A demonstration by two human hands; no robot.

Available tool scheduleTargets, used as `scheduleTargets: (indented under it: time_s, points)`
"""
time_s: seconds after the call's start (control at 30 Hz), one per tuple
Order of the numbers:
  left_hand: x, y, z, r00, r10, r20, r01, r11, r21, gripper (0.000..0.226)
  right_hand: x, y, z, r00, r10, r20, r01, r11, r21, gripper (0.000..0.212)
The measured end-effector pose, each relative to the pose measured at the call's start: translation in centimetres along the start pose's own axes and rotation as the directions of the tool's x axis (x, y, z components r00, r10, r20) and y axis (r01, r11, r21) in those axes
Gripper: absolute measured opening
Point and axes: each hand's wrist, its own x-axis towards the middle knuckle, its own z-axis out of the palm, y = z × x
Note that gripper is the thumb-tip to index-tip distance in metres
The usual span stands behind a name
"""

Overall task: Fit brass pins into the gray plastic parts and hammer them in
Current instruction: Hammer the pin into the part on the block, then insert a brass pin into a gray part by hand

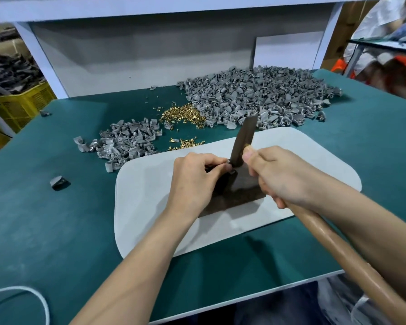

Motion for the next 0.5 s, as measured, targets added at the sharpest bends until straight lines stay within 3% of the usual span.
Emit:
scheduleTargets:
  time_s: [0.07,0.17,0.27,0.37,0.5]
  points:
    - [0.0,0.0,-0.1,1.000,-0.002,0.010,0.002,1.000,0.003,0.006,0.1,0.4,0.1,1.000,-0.009,-0.024,0.010,1.000,0.028,0.046]
    - [-0.1,0.1,-0.3,0.999,-0.023,0.036,0.024,0.999,-0.040,0.006,1.1,1.2,-1.4,0.971,0.018,-0.238,0.014,0.991,0.131,0.040]
    - [-0.1,0.2,-0.5,0.998,-0.030,0.056,0.034,0.997,-0.066,0.013,3.5,3.1,-3.1,0.944,0.041,-0.328,-0.089,0.987,-0.131,0.032]
    - [0.0,0.0,-0.5,0.998,-0.034,0.050,0.036,0.998,-0.058,0.013,5.6,5.0,-2.9,0.940,0.057,-0.335,-0.202,0.887,-0.416,0.028]
    - [0.1,-0.3,-0.2,0.998,-0.040,0.037,0.043,0.995,-0.093,0.010,7.2,6.1,-1.3,0.946,0.036,-0.323,-0.202,0.845,-0.496,0.022]
